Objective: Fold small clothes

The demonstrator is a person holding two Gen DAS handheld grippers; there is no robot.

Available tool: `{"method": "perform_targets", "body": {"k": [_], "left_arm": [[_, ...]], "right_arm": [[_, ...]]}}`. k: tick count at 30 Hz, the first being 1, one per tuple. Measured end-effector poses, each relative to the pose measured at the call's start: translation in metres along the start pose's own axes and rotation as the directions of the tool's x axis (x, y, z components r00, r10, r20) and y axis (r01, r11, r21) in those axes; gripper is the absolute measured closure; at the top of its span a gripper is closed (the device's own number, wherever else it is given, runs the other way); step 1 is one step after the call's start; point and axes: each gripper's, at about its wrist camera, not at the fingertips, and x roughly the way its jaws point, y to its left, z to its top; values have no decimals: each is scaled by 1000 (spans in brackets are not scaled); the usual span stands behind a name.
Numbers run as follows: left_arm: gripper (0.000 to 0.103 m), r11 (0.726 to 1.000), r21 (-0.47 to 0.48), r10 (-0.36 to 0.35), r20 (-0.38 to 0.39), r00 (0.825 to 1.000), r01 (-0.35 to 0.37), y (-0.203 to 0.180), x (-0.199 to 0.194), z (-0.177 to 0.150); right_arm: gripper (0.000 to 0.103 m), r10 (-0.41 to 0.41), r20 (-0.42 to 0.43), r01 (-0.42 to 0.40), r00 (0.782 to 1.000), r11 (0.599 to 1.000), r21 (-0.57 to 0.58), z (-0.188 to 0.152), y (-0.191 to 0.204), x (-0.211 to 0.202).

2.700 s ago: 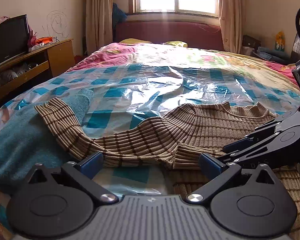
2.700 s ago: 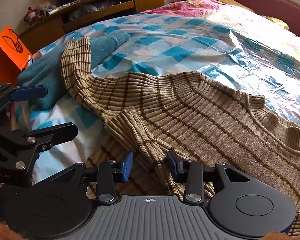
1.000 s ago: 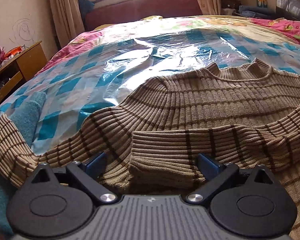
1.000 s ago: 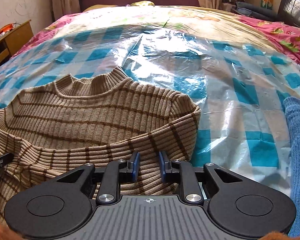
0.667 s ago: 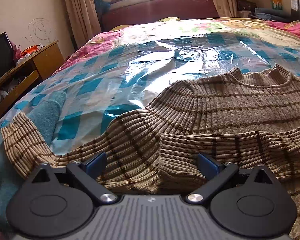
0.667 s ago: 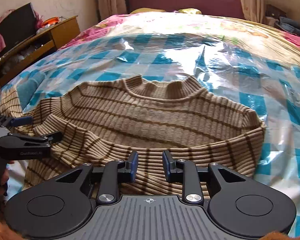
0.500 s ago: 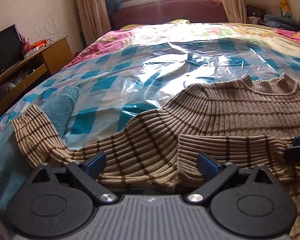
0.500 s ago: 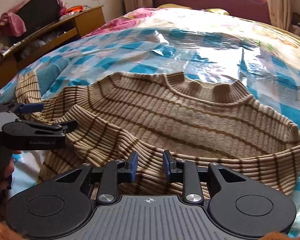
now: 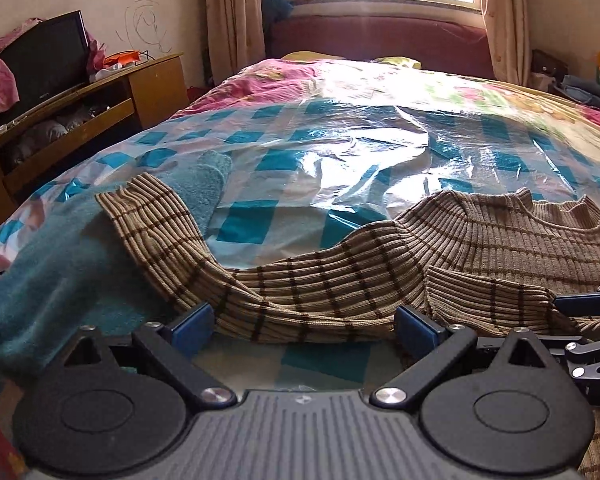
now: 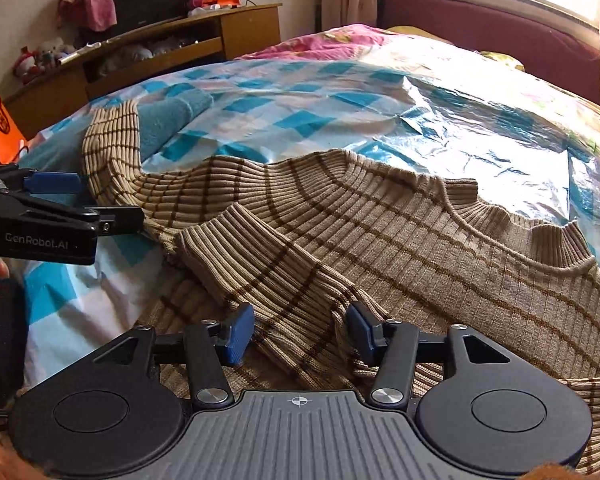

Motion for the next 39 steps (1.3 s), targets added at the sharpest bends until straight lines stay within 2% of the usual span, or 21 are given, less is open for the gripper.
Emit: {"method": "perform_targets", "body": {"k": [2, 6, 11, 15, 18, 20, 22, 25, 28, 30, 33, 37, 39], "left_arm": [[1, 1000, -9, 5, -4, 1000, -5, 3, 1, -1], [1, 1000, -8, -1, -4, 1000, 1, 1, 1, -3], [1, 999, 26, -40, 23, 999, 39, -11, -4, -1], [1, 993, 72, -94, 44, 995, 91, -33, -4, 4], [1, 982, 125, -150, 58, 987, 141, -59, 1, 7], [1, 973, 150, -182, 49, 982, 173, -76, 7, 10], [1, 966, 162, -209, 22, 978, 203, -89, 17, 10], [1, 961, 202, -187, -35, 982, 190, -105, 35, 5], [2, 961, 213, -160, -89, 983, 176, -105, 47, -5], [3, 965, 190, -166, -93, 982, 182, -99, 44, -5], [3, 975, 158, -150, -60, 987, 158, -82, 28, -1], [3, 992, 66, -103, -10, 995, 103, -38, 5, 6], [3, 999, 21, -36, 19, 999, 36, -11, -2, 10]], "right_arm": [[50, -24, -19, 23, 1000, 999, -42, -1, 7, 9], [49, -42, -42, 43, 998, 999, 16, 0, 5, 22], [51, -58, -3, 58, 998, 994, 97, 3, -15, -2], [51, -169, 33, 159, 985, 968, 196, -6, -54, -32], [51, -281, 8, 269, 960, 924, 271, -21, -90, -46], [51, -372, -32, 362, 928, 877, 315, -35, -115, -50], [54, -444, -87, 442, 892, 813, 380, -50, -142, -50], [57, -443, -89, 426, 892, 758, 494, -65, -168, -58], [57, -423, -79, 393, 902, 736, 551, -72, -178, -64], [56, -425, -81, 397, 902, 738, 546, -70, -177, -63], [53, -433, -68, 403, 899, 754, 519, -62, -163, -64], [53, -397, 8, 353, 918, 824, 443, -46, -126, -70], [53, -361, 35, 318, 932, 858, 404, -39, -108, -69]]}}
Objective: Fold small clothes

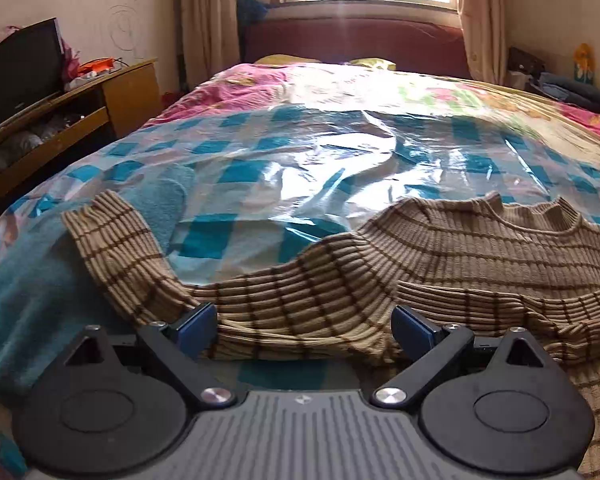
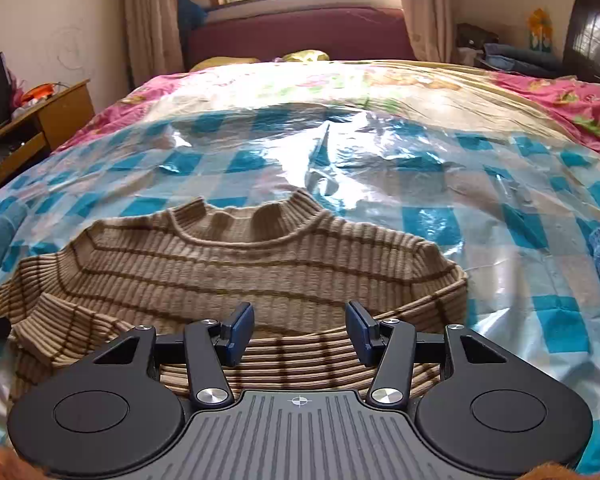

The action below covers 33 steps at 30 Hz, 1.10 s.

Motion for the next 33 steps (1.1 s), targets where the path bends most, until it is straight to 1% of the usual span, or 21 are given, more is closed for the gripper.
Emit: {"method": "perform_targets", "body": {"k": [2, 3, 6, 8, 10, 12, 13, 14, 15, 16, 17, 18, 19, 20, 21, 23, 26, 28, 30, 31, 33], "left_arm": [[4, 995, -53, 86, 24, 996, -85, 32, -1, 4], [4, 989, -87, 119, 20, 993, -117, 46, 0, 7], [11, 967, -197, 169, 19, 985, -162, 83, 6, 16], [20, 949, -252, 201, 25, 979, -189, 101, 10, 20], [24, 933, -304, 210, 27, 977, -192, 116, 17, 23], [30, 920, -347, 198, 12, 980, -182, 127, 28, 23], [39, 914, -365, 187, -5, 982, -175, 131, 35, 23], [43, 905, -388, 178, -23, 984, -173, 135, 43, 22], [43, 903, -392, 184, -18, 983, -176, 135, 45, 21], [45, 904, -386, 194, -6, 981, -181, 134, 45, 20], [59, 909, -372, 208, 9, 978, -190, 130, 43, 20], [66, 912, -365, 208, 23, 978, -185, 129, 41, 20], [80, 916, -370, 183, 40, 982, -155, 128, 39, 20], [82, 915, -383, 156, 55, 986, -124, 129, 37, 21], [82, 917, -382, 150, 60, 987, -116, 128, 36, 21], [84, 924, -359, 160, 41, 986, -134, 124, 40, 21], [84, 921, -373, 134, 32, 990, -113, 125, 45, 17], [84, 914, -392, 126, 35, 991, -102, 128, 44, 16], [84, 894, -440, 107, 25, 994, -86, 134, 40, 15], [84, 888, -452, 104, 23, 994, -82, 135, 37, 13], [83, 891, -445, 114, 30, 993, -89, 134, 34, 12]], "right_arm": [[53, 62, -6, -62, 998, 997, -42, -1, 23, -2], [53, 83, -11, -84, 996, 995, -56, -2, 32, -3], [53, 145, -27, -147, 989, 985, -91, -6, 61, -2], [53, 173, -33, -175, 984, 979, -107, -9, 75, -2], [53, 198, -39, -201, 979, 974, -108, -10, 85, -3], [53, 215, -43, -218, 976, 970, -109, -10, 90, -4], [53, 222, -44, -225, 974, 968, -111, -10, 92, -4], [53, 226, -46, -230, 973, 967, -109, -10, 93, -4], [53, 231, -48, -235, 972, 966, -105, -10, 93, -4], [53, 237, -50, -241, 970, 966, -97, -9, 93, -4], [53, 242, -50, -246, 969, 965, -93, -8, 93, -3], [53, 245, -48, -249, 968, 964, -92, -6, 94, -4], [53, 247, -46, -251, 968, 963, -97, -5, 95, -4], [53, 251, -42, -254, 967, 961, -106, -2, 98, -5], [53, 257, -40, -260, 966, 959, -115, 0, 101, -5], [53, 273, -39, -276, 961, 951, -137, 5, 109, -6], [53, 296, -36, -298, 954, 940, -168, 13, 125, -6], [53, 314, -35, -315, 949, 931, -186, 17, 135, -6], [53, 329, -37, -329, 944, 922, -204, 21, 145, -7], [53, 339, -38, -339, 940, 916, -216, 23, 151, -8], [53, 352, -35, -350, 935, 907, -235, 27, 161, -9]]}}
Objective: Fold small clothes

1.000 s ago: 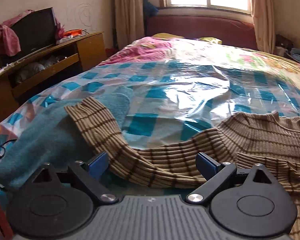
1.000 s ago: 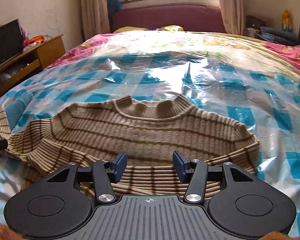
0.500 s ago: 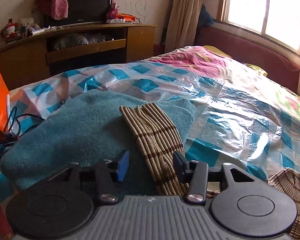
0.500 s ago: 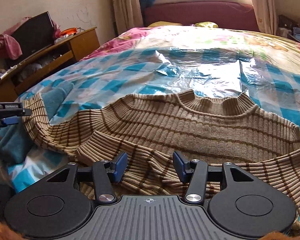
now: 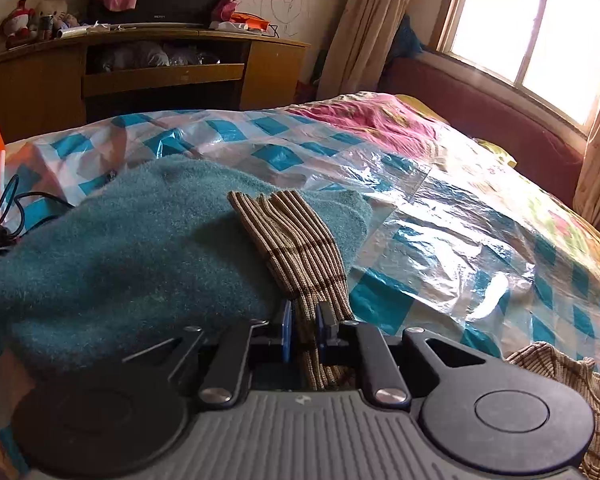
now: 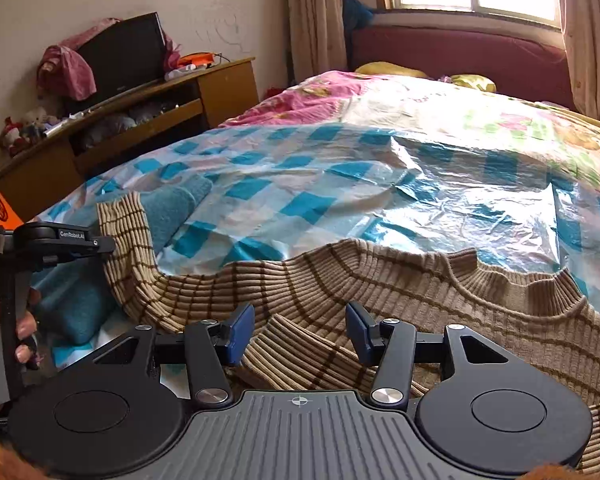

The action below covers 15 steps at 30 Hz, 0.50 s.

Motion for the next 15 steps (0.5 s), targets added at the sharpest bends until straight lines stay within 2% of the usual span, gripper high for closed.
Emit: {"method": "perform_targets", "body": {"k": [2, 4, 8, 10, 12, 13, 14, 15], "left_arm": [[78, 1000, -4, -5, 16, 1000, 5, 3, 1, 3], [75, 998, -53, -15, 19, 1000, 16, 10, 5, 11], [56, 994, -112, -3, 26, 1000, 6, 21, 21, 26], [54, 993, -116, 3, 25, 1000, 0, 20, 29, 28], [56, 995, -102, 23, 36, 999, -19, 17, 34, 30], [60, 995, -96, 34, 37, 999, -30, 15, 36, 31], [72, 995, -89, 44, 40, 998, -40, 14, 37, 32], [78, 996, -87, 38, 36, 999, -35, 13, 38, 33]], "right_arm": [[53, 13, 4, -13, 1000, 1000, -15, 4, 7, 2], [53, 18, 3, -18, 1000, 1000, -24, 5, 12, 5], [53, 22, -6, -22, 1000, 1000, -17, 1, 12, 4], [53, 20, -12, -20, 1000, 1000, -12, -2, 11, 4], [53, 19, -14, -19, 1000, 1000, -6, -4, 9, 3], [53, 18, -13, -18, 1000, 1000, -5, -4, 8, 2], [53, 15, -11, -15, 1000, 1000, -3, -4, 7, 1], [53, 15, -9, -15, 1000, 1000, -2, -4, 6, 0]]}}
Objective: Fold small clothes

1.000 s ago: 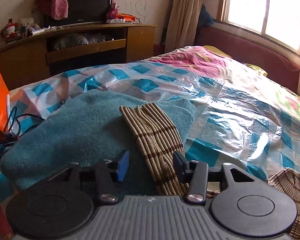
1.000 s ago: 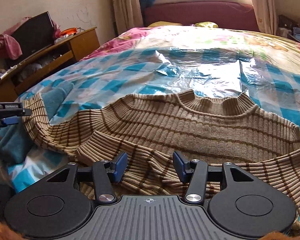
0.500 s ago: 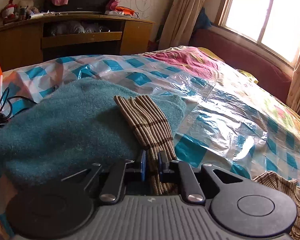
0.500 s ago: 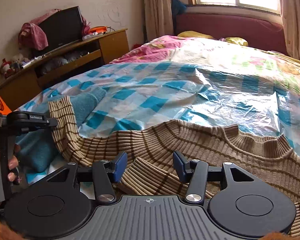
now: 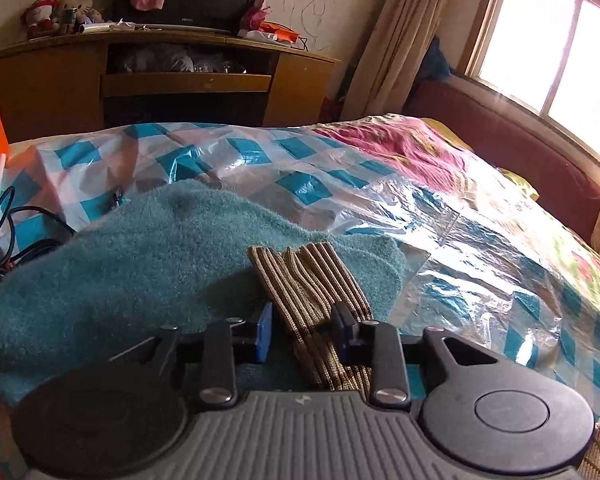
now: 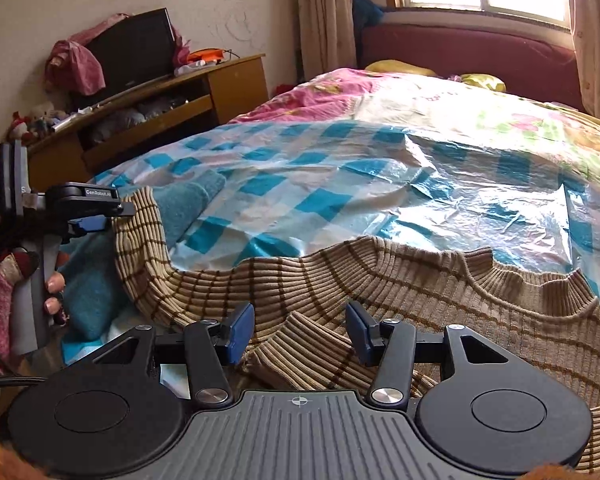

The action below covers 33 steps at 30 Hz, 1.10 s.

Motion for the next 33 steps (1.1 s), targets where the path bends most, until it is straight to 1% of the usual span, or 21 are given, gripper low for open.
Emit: {"method": "perform_targets", "body": {"k": [1, 3, 5, 7, 8, 10, 11, 12, 13, 14, 15, 16, 17, 19, 21, 24, 26, 28, 30, 31, 33], "left_arm": [[88, 1000, -8, -20, -6, 1000, 20, 0, 0, 0], [89, 998, -14, -69, -14, 998, 68, -2, -3, 0], [90, 993, 21, -112, -19, 994, 112, -13, -12, -5], [91, 981, 42, -188, -38, 981, 190, -27, -27, -13], [91, 965, 69, -250, -57, 967, 254, -39, -40, -21], [92, 931, 134, -330, -95, 939, 341, -63, -60, -37], [92, 901, 179, -376, -129, 918, 394, -80, -73, -52], [92, 877, 213, -404, -158, 901, 431, -92, -82, -64], [92, 857, 237, -422, -185, 887, 458, -102, -87, -74], [92, 826, 266, -447, -230, 865, 497, -115, -93, -89], [92, 802, 288, -459, -262, 849, 523, -125, -96, -102], [92, 787, 308, -460, -285, 841, 535, -132, -98, -112], [92, 769, 321, -459, -324, 827, 553, -141, -99, -124], [92, 746, 327, -462, -375, 804, 581, -147, -101, -139], [92, 721, 357, -455, -402, 795, 593, -152, -105, -150], [92, 690, 403, -449, -414, 792, 602, -154, -111, -159], [92, 676, 417, -447, -425, 787, 608, -155, -113, -165], [92, 662, 431, -444, -434, 784, 614, -157, -114, -168], [92, 647, 445, -444, -440, 780, 619, -158, -116, -170], [92, 642, 447, -446, -443, 777, 623, -158, -117, -171], [92, 635, 450, -450, -446, 774, 628, -159, -118, -172]], "right_arm": [[53, -1, 3, 1, 1000, 1000, 2, 1, -1, -1], [53, -2, 11, 2, 1000, 1000, 6, 2, -2, -4], [53, -3, 22, 3, 1000, 1000, 14, 3, -5, -8], [53, -4, 31, 3, 1000, 1000, 29, 5, -8, -12], [53, -3, 36, 2, 999, 999, 40, 6, -10, -14], [53, 0, 45, -3, 999, 998, 70, 8, -16, -19], [53, 4, 47, -8, 999, 996, 89, 8, -19, -21], [53, 9, 47, -14, 999, 994, 107, 9, -21, -23], [53, 20, 47, -26, 999, 991, 133, 9, -25, -25], [52, 39, 45, -46, 998, 984, 171, 8, -30, -28], [52, 57, 40, -64, 998, 978, 201, 6, -34, -29], [52, 76, 32, -81, 997, 970, 231, 4, -38, -31], [52, 86, 23, -89, 996, 964, 252, 1, -42, -31], [52, 113, -13, -102, 994, 940, 327, -9, -52, -28], [51, 141, -59, -105, 988, 908, 405, -22, -63, -23], [49, 181, -106, -101, 978, 851, 516, -45, -77, -15], [49, 210, -119, -102, 970, 803, 587, -58, -84, -11], [49, 242, -110, -120, 964, 765, 633, -63, -87, -8], [49, 260, -99, -136, 961, 748, 650, -62, -87, -7], [49, 256, -101, -132, 961, 751, 646, -59, -86, -6], [49, 209, -135, -80, 969, 776, 626, -55, -83, -3]]}}
